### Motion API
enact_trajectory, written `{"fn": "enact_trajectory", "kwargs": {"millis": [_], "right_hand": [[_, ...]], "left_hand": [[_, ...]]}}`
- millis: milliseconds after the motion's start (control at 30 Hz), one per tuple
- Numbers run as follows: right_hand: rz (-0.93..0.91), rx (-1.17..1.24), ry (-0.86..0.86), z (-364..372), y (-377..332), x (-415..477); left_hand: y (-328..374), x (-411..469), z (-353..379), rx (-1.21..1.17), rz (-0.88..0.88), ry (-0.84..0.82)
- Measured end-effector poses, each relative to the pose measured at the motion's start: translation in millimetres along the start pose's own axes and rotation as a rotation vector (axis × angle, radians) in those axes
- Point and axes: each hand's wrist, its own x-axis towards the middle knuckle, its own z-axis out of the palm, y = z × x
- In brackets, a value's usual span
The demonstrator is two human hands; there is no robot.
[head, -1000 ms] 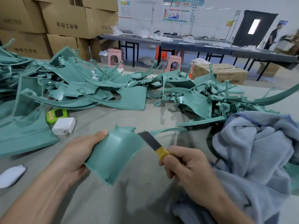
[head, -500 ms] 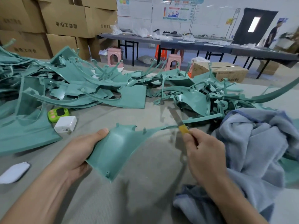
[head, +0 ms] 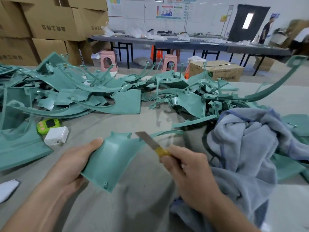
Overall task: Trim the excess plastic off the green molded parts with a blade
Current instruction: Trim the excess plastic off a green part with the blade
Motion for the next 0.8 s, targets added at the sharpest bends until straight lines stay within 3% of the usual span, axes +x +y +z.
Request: {"fn": "enact_trajectory", "kwargs": {"millis": [67,100,233,300,367,433,467,567,600,667,733,800], "right_hand": [[-0.121,-0.074,-0.146,10,-7,-8],[-0.101,-0.087,-0.139,13,-4,-5],[0.272,0.117,0.114,8,19,10],[0.182,0.166,0.061,6,12,3],[-0.049,0.086,-0.111,14,-7,-8],[-0.157,-0.008,-0.213,22,-11,-13],[-0.118,-0.015,-0.17,25,-6,-9],[0.267,0.118,0.09,18,13,4],[0.301,0.166,0.139,14,15,4],[0.164,0.204,0.081,9,5,-4],[-0.076,0.132,-0.122,16,-13,-16],[-0.201,0.036,-0.252,23,-20,-21]], "left_hand": [[-1,0,0,-0.011,-0.002,-0.007],[-1,0,0,-0.028,0.004,-0.008],[-2,4,-4,-0.053,0.021,0.03],[-4,6,-4,-0.065,0.025,0.046],[-8,8,-2,-0.062,0.036,0.065],[-11,8,2,-0.056,0.054,0.064],[-11,8,3,-0.062,0.063,0.066],[-10,9,3,-0.087,0.071,0.089],[-11,9,3,-0.097,0.073,0.093],[-13,9,7,-0.099,0.068,0.103],[-16,8,10,-0.12,0.056,0.117],[-19,9,12,-0.13,0.051,0.123]]}}
